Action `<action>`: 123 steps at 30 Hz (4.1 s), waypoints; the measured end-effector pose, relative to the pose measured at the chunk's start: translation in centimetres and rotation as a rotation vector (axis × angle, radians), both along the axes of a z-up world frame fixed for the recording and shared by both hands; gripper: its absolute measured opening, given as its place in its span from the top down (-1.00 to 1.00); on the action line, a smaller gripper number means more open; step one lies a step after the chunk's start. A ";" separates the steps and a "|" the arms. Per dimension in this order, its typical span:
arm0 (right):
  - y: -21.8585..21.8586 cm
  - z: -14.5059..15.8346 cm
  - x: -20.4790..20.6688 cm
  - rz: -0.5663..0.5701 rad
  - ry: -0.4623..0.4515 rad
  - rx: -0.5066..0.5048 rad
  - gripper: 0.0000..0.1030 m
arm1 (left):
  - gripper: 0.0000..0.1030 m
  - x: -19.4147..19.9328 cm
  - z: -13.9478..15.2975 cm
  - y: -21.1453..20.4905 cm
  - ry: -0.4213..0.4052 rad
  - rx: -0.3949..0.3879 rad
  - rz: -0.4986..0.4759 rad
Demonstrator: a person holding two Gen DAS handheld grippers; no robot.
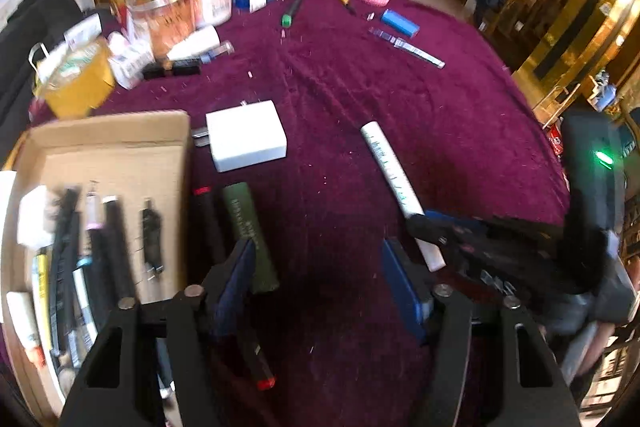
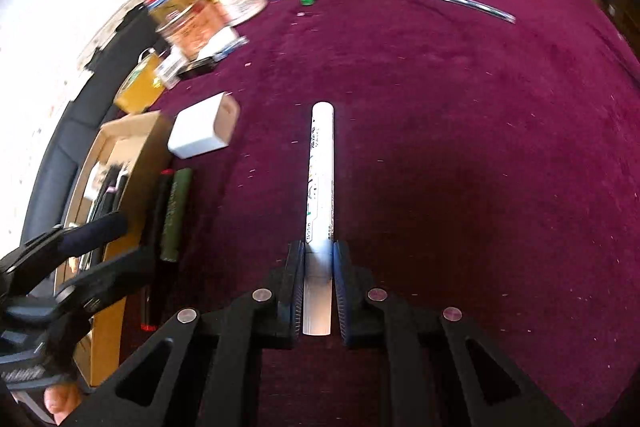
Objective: Organize rigid objects
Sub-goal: 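Grasp a white marker with the right tool while the left tool grasps a dark green cylinder, then carry the white marker and green cylinder into the tray and open both tools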
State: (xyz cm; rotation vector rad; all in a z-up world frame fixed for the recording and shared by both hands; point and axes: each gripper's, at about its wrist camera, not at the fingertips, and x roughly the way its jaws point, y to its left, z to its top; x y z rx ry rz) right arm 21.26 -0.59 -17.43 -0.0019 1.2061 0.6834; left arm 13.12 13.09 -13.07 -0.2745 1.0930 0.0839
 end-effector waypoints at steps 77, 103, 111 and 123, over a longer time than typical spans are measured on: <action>11.0 7.6 -15.7 0.054 -0.064 0.236 0.72 | 0.64 -20.8 1.8 17.7 -0.119 -0.245 0.325; 18.6 3.1 -9.9 0.023 -0.012 0.055 0.72 | 0.64 -13.4 -1.5 21.3 -0.016 -0.180 0.192; 18.7 2.2 -9.1 0.019 0.008 0.054 0.72 | 0.64 -12.8 -1.4 21.1 -0.017 -0.186 0.163; 18.8 1.6 -8.7 0.022 0.027 0.063 0.71 | 0.64 -12.0 -2.1 21.6 0.006 -0.222 0.134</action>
